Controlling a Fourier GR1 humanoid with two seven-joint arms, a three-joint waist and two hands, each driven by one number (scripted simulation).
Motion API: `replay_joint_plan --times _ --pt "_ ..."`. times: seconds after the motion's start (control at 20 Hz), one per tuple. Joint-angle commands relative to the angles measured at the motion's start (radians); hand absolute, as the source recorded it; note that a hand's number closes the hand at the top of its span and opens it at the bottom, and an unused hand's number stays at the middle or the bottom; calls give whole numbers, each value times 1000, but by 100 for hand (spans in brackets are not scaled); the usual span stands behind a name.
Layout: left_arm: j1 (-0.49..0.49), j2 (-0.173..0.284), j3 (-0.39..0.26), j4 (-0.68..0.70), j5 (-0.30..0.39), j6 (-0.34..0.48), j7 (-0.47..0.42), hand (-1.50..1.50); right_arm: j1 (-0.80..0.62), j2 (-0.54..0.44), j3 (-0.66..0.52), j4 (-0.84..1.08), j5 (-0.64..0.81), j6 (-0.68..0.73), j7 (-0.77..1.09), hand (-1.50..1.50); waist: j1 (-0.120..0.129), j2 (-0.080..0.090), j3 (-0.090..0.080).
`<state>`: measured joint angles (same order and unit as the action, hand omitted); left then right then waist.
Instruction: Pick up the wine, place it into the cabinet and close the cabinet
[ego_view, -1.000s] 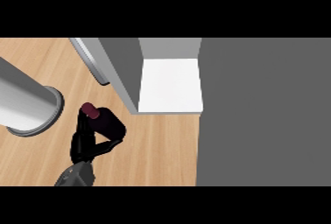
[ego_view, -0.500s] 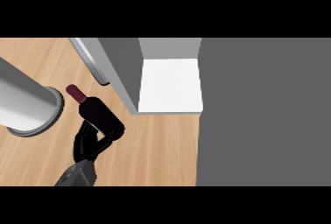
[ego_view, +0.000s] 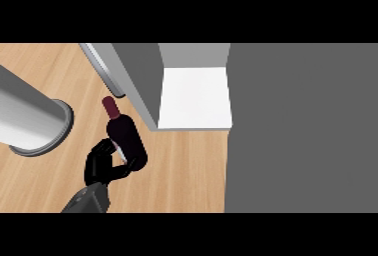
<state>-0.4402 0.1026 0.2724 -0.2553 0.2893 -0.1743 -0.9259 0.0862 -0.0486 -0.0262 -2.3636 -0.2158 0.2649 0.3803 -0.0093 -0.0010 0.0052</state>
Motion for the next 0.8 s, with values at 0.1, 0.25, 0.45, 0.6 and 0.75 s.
replay_joint_plan --times 0.1,0.25,0.45,0.6,0.75 --pt "-42 -5 9 46 0 21 -16 150 23 -25 -45 -11 -44 30 -4 -150 -5 4 -6" --pt "53 -48 -41 11 -38 -21 -88 150 -48 -57 -92 -32 -105 -9 91 -150 3 2 -6" --pt "265 -9 -148 -70 -115 -204 -147 150 -19 -40 -71 -6 -53 4 33 -150 34 -6 -4" --pt "319 -5 -159 -156 -104 -209 -143 150 20 -8 -49 19 -7 11 -18 -150 24 -3 -4" --pt "351 -19 -177 -266 -81 -246 -110 150 3 -33 -70 1 -40 11 19 -150 20 -3 -4"
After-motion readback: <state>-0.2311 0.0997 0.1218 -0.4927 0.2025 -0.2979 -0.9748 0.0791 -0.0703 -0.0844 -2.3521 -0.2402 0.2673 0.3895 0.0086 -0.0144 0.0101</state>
